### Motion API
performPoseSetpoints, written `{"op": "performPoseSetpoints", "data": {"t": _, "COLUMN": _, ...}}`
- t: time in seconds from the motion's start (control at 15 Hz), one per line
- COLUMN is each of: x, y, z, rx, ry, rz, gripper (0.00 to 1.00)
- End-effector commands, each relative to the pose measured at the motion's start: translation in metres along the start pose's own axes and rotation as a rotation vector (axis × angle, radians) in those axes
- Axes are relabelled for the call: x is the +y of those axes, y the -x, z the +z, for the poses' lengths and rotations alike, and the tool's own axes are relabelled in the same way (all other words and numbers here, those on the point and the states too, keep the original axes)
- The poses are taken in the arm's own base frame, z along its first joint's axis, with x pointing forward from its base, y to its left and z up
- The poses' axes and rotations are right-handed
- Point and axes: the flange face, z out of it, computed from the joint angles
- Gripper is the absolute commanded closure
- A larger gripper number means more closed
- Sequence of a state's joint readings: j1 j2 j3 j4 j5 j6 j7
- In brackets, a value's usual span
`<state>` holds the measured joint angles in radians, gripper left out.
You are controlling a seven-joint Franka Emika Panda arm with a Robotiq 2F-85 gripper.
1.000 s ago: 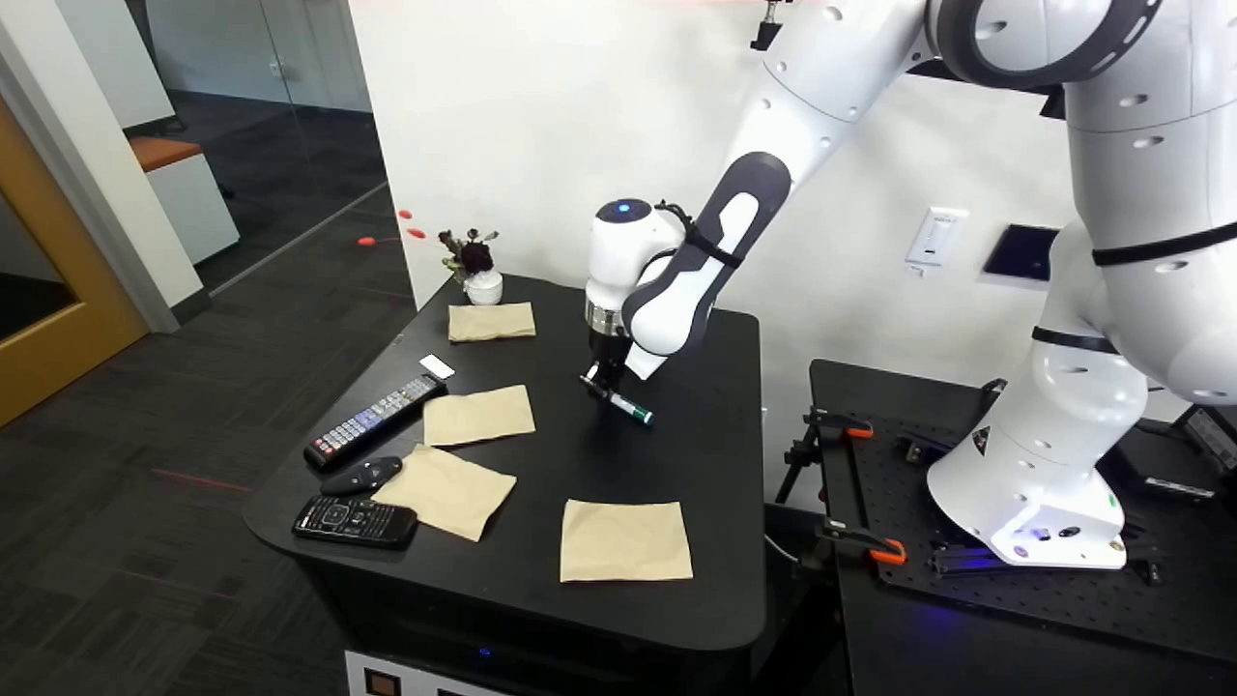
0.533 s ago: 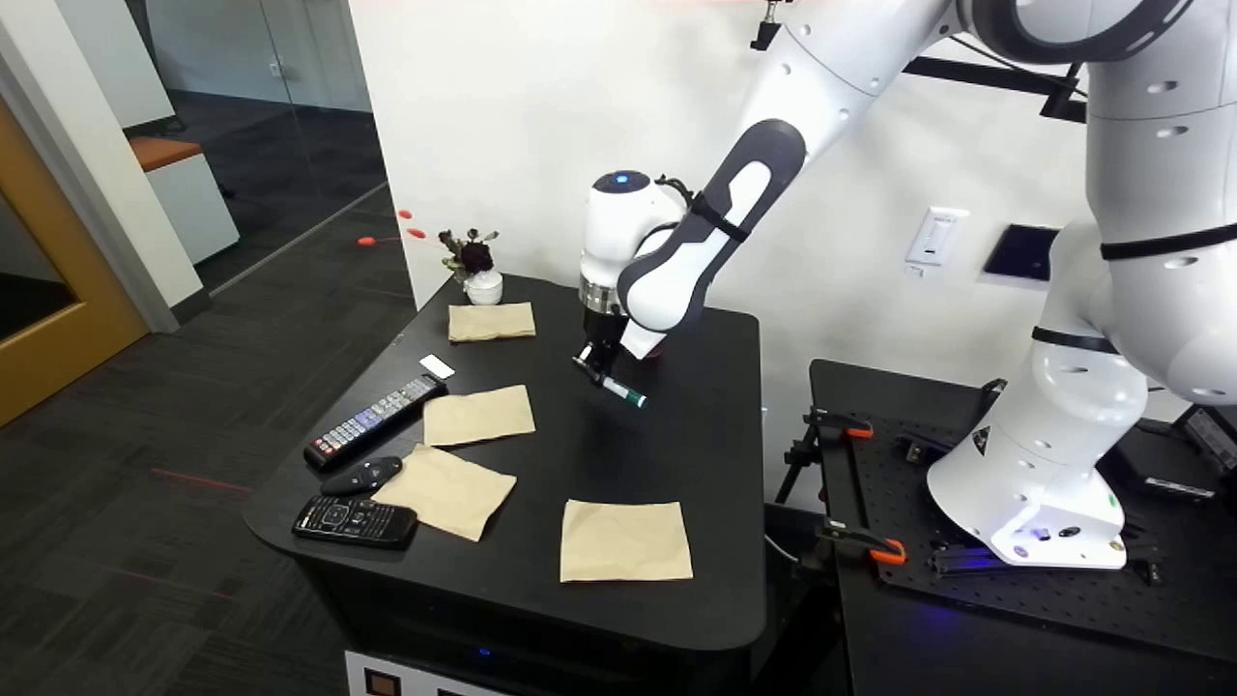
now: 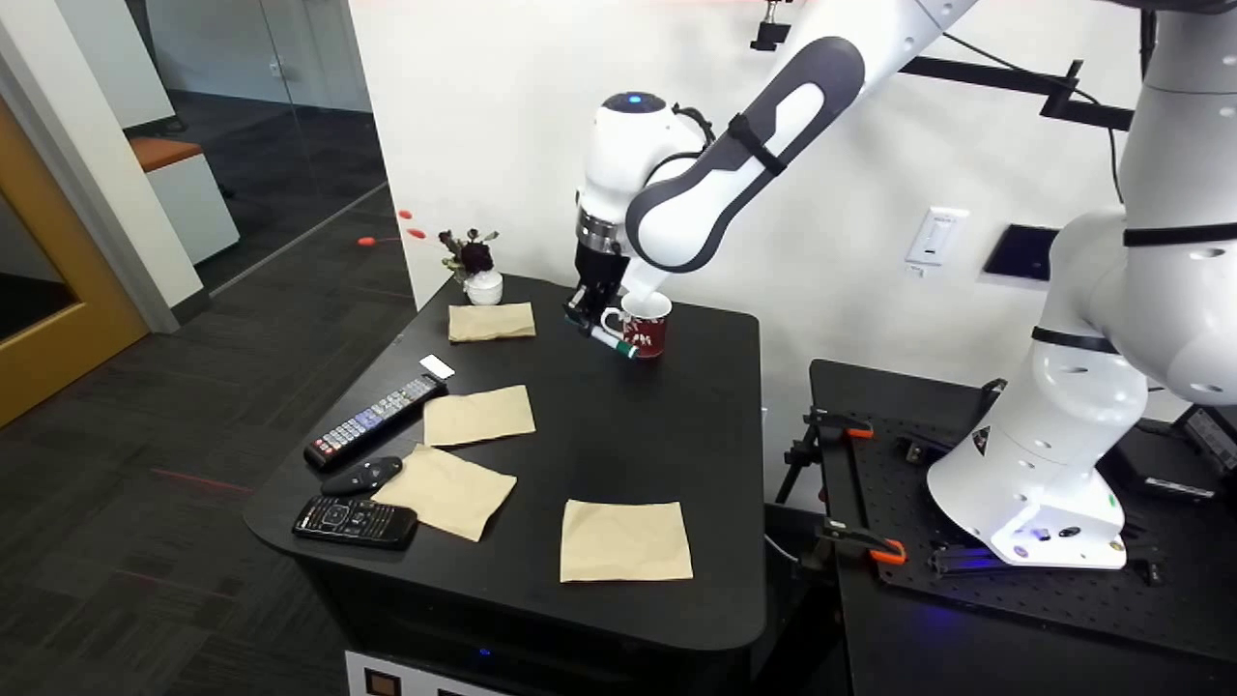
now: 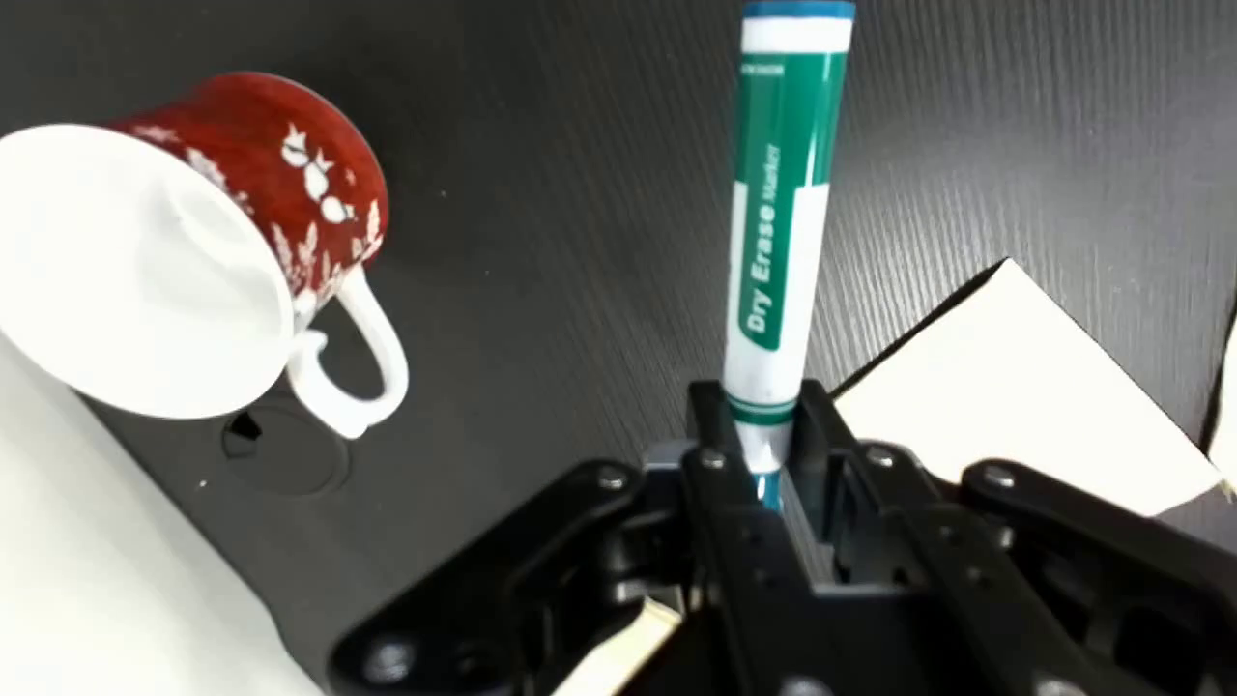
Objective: Put the marker in the mug
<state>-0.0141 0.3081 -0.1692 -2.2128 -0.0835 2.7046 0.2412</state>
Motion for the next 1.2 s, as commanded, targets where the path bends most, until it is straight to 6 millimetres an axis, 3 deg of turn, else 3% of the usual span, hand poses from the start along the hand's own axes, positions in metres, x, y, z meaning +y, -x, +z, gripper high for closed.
{"op": "performPoseSetpoints", "data": {"t": 0.0, "x": 0.018, "y": 0.01, "z": -0.04, "rx": 0.058, "ry": 0.045, "rz": -0.004, "gripper": 0.95}}
{"op": "performPoseSetpoints", "data": {"t": 0.53, "x": 0.061, "y": 0.024, "z": -0.077, "rx": 0.224, "ry": 0.213, "rz": 0.135, "gripper": 0.95}}
{"op": "performPoseSetpoints", "data": {"t": 1.13, "x": 0.055, "y": 0.03, "z": -0.091, "rx": 0.503, "ry": 0.361, "rz": 0.367, "gripper": 0.95}}
